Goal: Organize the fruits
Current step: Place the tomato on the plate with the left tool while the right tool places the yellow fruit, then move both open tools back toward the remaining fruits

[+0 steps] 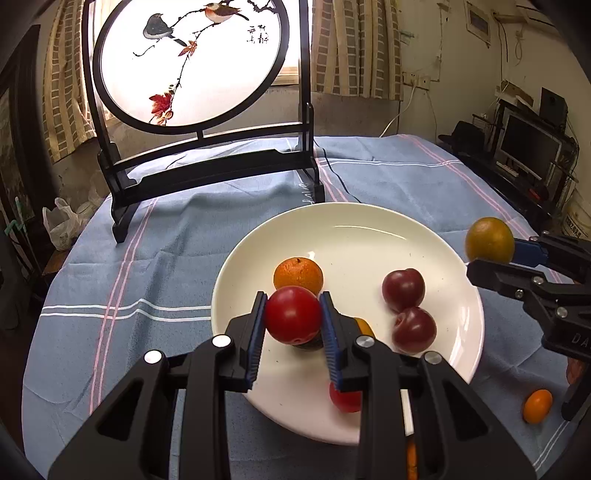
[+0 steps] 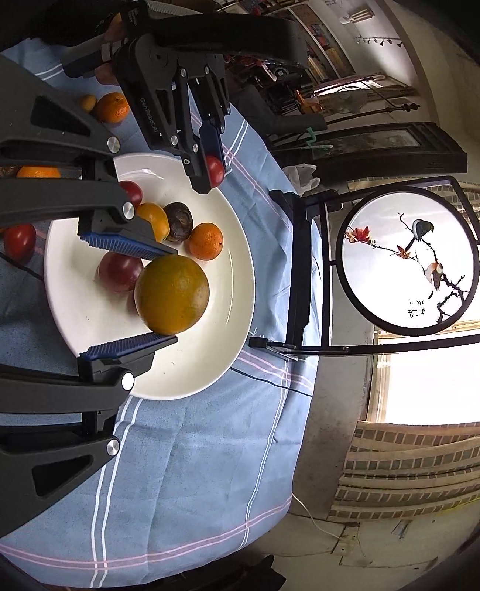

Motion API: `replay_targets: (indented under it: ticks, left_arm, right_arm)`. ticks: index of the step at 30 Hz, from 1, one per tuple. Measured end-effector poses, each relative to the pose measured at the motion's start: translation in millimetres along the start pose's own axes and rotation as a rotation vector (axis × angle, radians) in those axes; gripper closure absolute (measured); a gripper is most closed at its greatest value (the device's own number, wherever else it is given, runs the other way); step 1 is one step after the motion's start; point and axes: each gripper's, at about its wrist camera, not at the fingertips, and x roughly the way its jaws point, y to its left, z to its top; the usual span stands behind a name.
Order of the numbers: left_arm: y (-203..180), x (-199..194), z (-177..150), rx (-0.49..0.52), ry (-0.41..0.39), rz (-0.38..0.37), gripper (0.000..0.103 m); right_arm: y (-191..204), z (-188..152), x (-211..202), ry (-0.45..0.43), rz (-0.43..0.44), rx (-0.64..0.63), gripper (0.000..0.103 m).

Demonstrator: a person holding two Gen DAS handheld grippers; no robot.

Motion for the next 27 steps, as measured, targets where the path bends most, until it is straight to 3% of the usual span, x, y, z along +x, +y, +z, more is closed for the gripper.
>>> replay_targets:
  ticks: [8, 17, 19, 20, 22, 27]
  left_arm:
    - [7.7, -0.6, 1.7, -0.02, -0.001, 0.002, 0.075]
    - [3.5, 12.7, -3.7, -0.007, 0.051, -0.001, 0.075]
    - [3.8, 14.5, -4.3, -0.011, 0.06, -0.002, 0.073]
    - [4.7, 14.6, -4.3, -0.017, 0.057, 0.001, 0.062]
    - [8.2, 12.1, -3.5, -0.039, 0.041, 0.006, 0.045]
    - [16.5, 3.2, 0.0, -0.076, 0.016, -0.011, 0.044]
  right_arm:
    - [1.1, -2.9, 6.9, 0.023, -0.014, -0.007, 0.062]
    - [-3.2, -13.2, 28.8, 0.092, -0.052, 0.0, 0.062]
    - [-5.2, -13.2, 27.2, 0.079, -0.058, 0.01, 0.053]
    - [-6.9, -12.3, 23.9, 0.061, -0.069, 0.021, 0.042]
    - [-9.7, -9.6, 17.5, 0.037, -0.063, 0.034, 0.04]
    - [-12.2, -4.9, 8.0, 0.011, -0.047, 0.048, 0.04]
